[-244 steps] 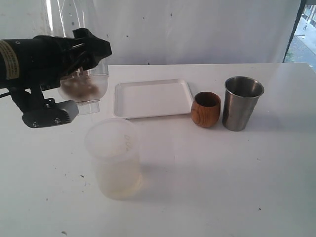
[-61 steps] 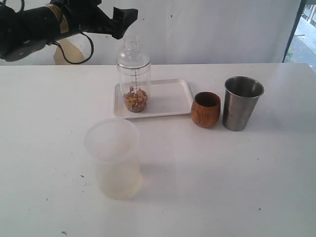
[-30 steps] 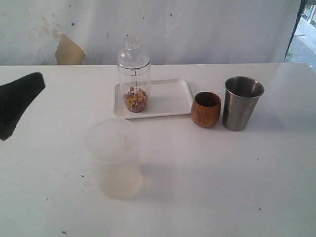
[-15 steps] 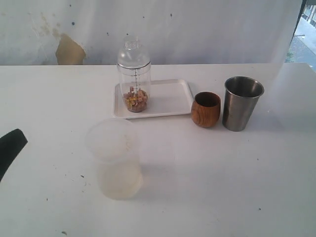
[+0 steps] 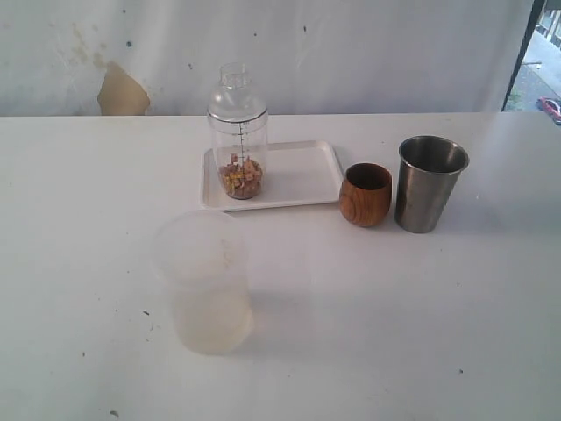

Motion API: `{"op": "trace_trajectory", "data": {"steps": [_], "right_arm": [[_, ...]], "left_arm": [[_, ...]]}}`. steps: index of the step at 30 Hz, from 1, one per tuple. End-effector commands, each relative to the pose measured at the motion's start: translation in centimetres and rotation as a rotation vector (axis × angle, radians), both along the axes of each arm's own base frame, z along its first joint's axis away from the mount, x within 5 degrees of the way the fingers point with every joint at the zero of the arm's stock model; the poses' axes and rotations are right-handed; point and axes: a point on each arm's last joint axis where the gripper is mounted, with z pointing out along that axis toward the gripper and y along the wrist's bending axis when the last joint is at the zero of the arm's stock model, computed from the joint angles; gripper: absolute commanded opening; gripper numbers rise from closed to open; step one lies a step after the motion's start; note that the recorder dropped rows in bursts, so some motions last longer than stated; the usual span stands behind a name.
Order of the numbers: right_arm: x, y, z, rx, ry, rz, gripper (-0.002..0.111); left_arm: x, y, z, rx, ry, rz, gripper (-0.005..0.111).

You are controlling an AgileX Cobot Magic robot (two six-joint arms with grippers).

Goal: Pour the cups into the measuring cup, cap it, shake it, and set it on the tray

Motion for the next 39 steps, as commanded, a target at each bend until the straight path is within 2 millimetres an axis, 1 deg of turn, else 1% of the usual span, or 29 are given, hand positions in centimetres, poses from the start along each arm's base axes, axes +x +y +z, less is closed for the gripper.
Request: {"op": "trace_trajectory", "data": {"steps": [1,6,9,12,15,17,20,23,28,30,36,39], "right_arm": [[0.0,0.0,0.0,-0.009,-0.007,0.006,0.0],[0.0,0.0,0.0,-0.009,-0.007,0.006,0.0],[0.0,0.0,0.0,-0.009,-0.007,0.006,0.0],[0.0,0.0,0.0,-0.009,-0.007,0.006,0.0],[0.0,0.0,0.0,-0.009,-0.007,0.006,0.0],[0.0,0.0,0.0,-0.009,-0.007,0.006,0.0],[0.0,0.0,0.0,-0.009,-0.007,0.006,0.0],[0.0,0.0,0.0,-0.009,-0.007,0.006,0.0],[0.0,0.0,0.0,-0.009,-0.007,0.006,0.0],[0.0,0.0,0.0,-0.009,-0.007,0.006,0.0],[0.0,0.0,0.0,-0.009,-0.007,0.006,0.0],[0.0,0.0,0.0,-0.009,-0.007,0.006,0.0]], "left_arm": [[0.4,1.7,0.2,-0.404,0.097,0.112,0.105],[0.2,1.9,0.3,-0.389,0.085,0.127,0.105],[-0.7,2.9,0.4,-0.399,0.041,0.216,0.105],[-1.8,3.7,-0.1,-0.409,-0.025,0.287,0.105],[-2.5,4.3,-1.2,-0.41,-0.048,0.353,0.105],[-2.7,4.5,-2.2,-0.405,-0.025,0.394,0.105],[-3.0,4.7,-2.8,-0.4,0.009,0.431,0.105],[-3.1,4.7,-3.8,-0.387,0.111,0.46,0.105],[-4.0,4.6,-5.0,-0.374,0.212,0.479,0.105],[-4.0,4.6,-5.6,-0.36,0.268,0.491,0.105],[-4.1,4.6,-5.8,-0.352,0.293,0.497,0.105],[-4.1,4.8,-5.8,-0.275,0.281,0.515,0.105]]}}
